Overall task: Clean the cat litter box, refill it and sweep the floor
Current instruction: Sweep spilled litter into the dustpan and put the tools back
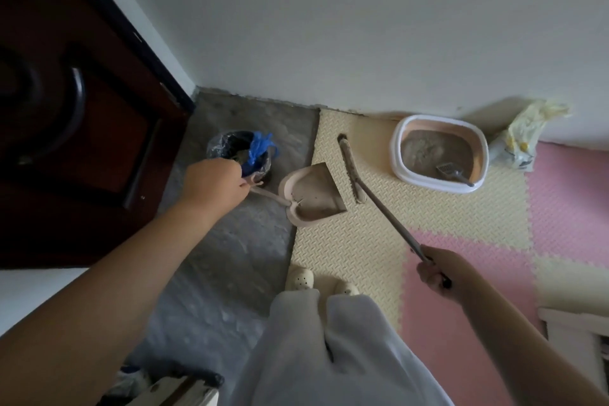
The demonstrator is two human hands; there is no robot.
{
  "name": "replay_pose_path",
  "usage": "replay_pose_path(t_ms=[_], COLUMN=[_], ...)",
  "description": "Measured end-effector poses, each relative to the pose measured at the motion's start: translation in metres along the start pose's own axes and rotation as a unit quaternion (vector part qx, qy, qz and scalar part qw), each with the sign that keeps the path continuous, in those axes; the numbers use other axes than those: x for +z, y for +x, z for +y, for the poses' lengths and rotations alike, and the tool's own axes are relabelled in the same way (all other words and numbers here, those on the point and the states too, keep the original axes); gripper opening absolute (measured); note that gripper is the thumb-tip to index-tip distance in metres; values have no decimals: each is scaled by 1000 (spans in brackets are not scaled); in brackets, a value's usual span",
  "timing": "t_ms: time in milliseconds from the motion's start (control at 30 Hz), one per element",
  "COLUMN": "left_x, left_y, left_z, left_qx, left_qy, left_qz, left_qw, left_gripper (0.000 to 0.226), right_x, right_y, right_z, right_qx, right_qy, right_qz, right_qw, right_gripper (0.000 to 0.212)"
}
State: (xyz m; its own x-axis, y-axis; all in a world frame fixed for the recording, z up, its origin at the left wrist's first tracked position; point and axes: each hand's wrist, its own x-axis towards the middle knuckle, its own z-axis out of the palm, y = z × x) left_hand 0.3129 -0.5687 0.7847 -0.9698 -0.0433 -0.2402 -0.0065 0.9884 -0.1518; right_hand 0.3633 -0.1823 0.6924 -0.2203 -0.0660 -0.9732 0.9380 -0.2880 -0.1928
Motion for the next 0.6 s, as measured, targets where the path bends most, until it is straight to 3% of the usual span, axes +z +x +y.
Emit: replay_pose_path(t_ms=[600], left_x=[-124], left_y=[-91], left_z=[-58], left_qx=[-75], left_qy=[46], left_qz=[163], left_qw=[983], left_gripper=[23], right_x=[42], right_y=[-78], right_z=[-68], right_qx=[-101], right_qy=[-172], right_qz=[-126], right_qw=[972], right_gripper=[27])
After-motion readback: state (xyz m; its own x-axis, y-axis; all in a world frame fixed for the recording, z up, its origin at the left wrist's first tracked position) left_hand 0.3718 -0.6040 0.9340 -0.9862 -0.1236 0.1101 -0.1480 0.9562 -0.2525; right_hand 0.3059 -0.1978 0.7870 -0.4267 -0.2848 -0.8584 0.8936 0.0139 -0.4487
